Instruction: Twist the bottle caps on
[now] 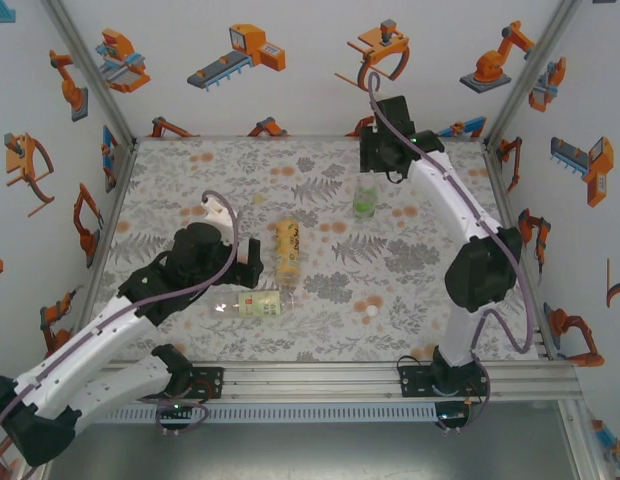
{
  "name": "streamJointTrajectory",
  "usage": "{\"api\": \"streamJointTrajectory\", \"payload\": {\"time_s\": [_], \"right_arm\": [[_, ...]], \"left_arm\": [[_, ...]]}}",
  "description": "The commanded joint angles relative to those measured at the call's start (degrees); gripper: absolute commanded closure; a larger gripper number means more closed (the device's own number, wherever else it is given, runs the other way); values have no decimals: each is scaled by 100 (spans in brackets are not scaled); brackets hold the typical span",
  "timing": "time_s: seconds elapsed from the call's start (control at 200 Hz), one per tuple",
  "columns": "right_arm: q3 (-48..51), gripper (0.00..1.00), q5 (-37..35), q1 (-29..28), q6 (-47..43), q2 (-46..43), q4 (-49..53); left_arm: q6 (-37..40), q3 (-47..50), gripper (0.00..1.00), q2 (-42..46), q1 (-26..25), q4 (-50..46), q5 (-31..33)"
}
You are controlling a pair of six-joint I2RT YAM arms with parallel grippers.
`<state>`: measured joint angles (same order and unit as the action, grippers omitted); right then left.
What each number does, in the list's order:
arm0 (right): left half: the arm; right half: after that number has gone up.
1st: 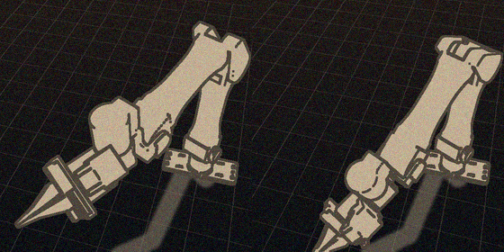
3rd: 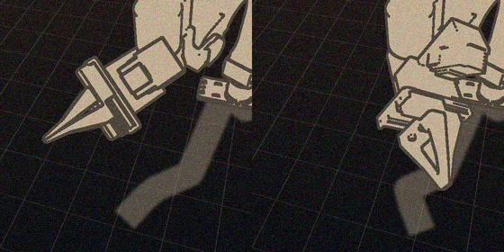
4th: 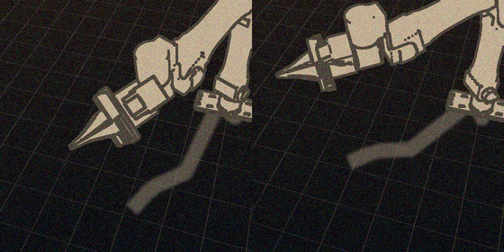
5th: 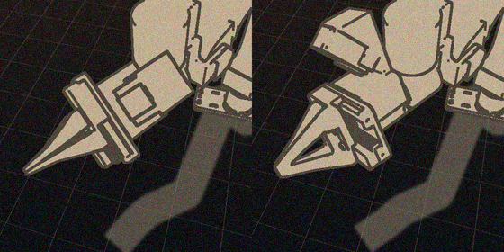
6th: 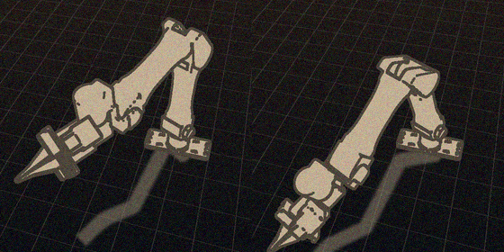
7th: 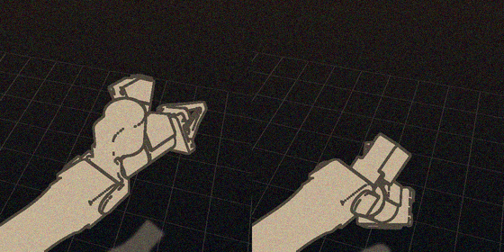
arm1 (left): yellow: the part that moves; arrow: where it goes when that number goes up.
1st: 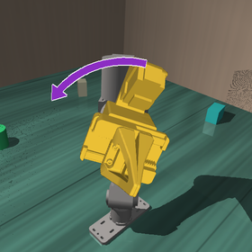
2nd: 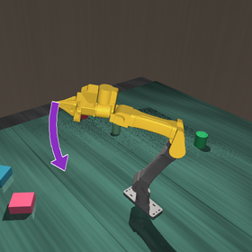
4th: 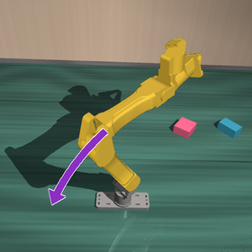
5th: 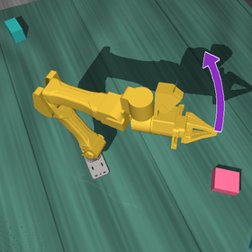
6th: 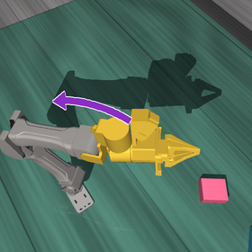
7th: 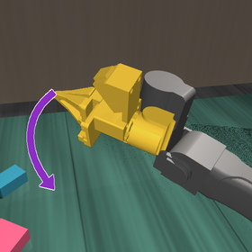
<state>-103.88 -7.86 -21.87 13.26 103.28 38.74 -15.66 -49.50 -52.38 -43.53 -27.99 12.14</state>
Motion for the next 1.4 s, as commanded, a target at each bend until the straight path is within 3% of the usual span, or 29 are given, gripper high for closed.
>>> {"api": "streamJointTrajectory", "payload": {"time_s": [0.0,0.175,0.461,0.581,0.766,1.097,1.397], "right_arm": [[428,49,133,28,80,-639,198],[1492,49,331,33,294,-1419,111],[2997,49,311,27,522,-2701,21],[3388,49,242,33,564,-3136,23],[3815,49,254,35,591,-3536,62],[4345,49,384,36,633,-3997,165],[4462,49,544,34,643,-4068,237]], "left_arm": [[-190,-400,3,-523,40,-73,-206],[-435,-994,3,-1521,52,-191,-318],[-1440,-2208,3,-3260,55,-734,126],[-1328,-2659,3,-3924,64,-978,-142],[-1104,-3550,3,-5094,54,-1823,-54],[-1528,-3338,0,-5639,115,-1180,-252],[-1829,-3400,14,-6141,158,-1027,-355]]}}
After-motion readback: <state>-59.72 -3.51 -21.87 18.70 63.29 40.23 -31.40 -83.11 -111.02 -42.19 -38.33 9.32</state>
